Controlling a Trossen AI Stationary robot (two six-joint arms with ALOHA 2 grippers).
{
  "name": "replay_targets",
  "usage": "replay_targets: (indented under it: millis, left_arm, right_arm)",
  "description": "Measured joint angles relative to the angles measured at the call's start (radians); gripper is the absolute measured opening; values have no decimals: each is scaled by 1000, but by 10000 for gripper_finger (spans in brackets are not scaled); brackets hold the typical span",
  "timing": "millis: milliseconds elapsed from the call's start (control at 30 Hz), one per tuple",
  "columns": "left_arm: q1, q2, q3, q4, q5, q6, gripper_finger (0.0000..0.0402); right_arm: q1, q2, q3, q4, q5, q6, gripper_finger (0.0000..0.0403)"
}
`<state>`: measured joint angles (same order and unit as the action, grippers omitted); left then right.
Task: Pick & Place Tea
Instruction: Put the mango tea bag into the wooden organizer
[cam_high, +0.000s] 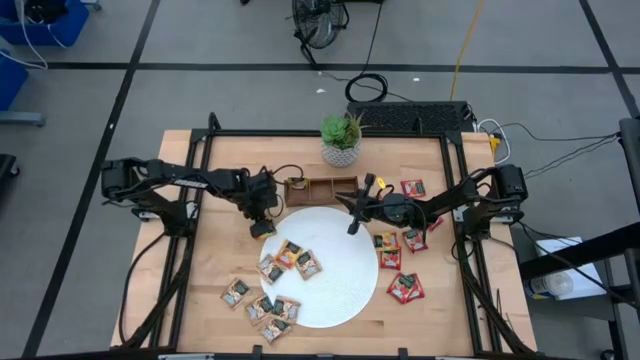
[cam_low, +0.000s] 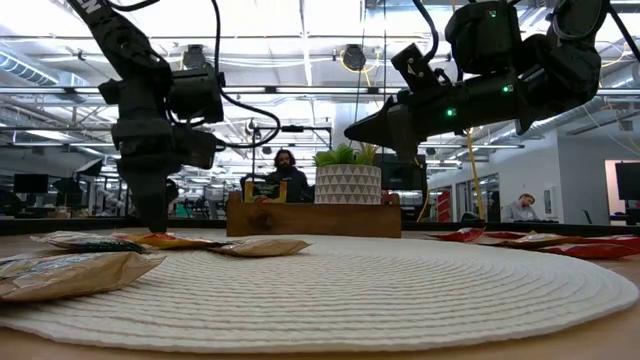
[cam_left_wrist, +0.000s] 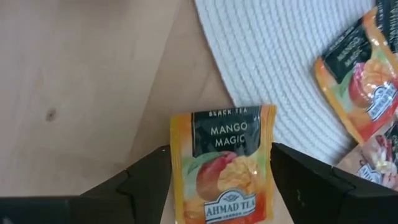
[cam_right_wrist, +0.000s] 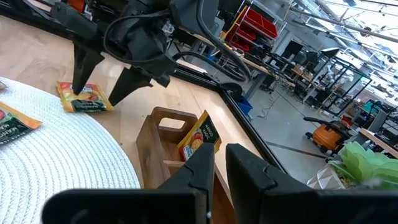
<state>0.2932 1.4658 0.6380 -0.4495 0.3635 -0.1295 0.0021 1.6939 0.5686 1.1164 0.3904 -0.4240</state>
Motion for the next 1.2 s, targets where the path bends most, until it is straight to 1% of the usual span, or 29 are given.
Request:
replay_targets:
  millis: [133, 267, 400, 500, 567, 633, 800, 900, 933, 967, 1067, 1200]
  left_arm:
    - [0, 0, -1, 8, -3, 0, 273]
    - [0, 0, 0, 8, -40, -6, 273]
    - [0, 0, 0, 9, -47, -4, 273]
    - [-1, 0, 0, 7, -49, -4, 261]
    - [-1, 0, 0, 5, -48, -4, 239]
    - [-1, 1, -1, 2, -50, 2, 207]
    - [-2, 1, -1, 1, -62, 20, 103]
    - [-2, 1, -1, 2, -102, 19, 34]
    - [-2, 1, -1, 2, -120, 16, 18]
    - [-2, 1, -1, 0, -134, 10, 10]
    - [-7, 1, -1, -16, -169, 2, 6]
    - [-16, 0, -1, -17, -162, -6, 4]
  right_arm:
    - [0, 0, 0, 0, 0, -1, 34]
    - [0, 0, 0, 0, 0, -3, 34]
    - [0, 0, 0, -1, 0, -3, 34]
    - [0, 0, 0, -1, 0, -3, 34]
    - [0, 0, 0, -1, 0, -3, 34]
    - [0, 0, 0, -1, 0, -3, 34]
    - [0, 0, 0, -1, 0, -3, 34]
    - [0, 0, 0, -1, 0, -4, 34]
    - [0, 0, 0, -1, 0, -5, 34]
    - [0, 0, 0, -1, 0, -7, 34]
    - [0, 0, 0, -1, 0, -7, 34]
    - [0, 0, 0, 0, 0, -7, 34]
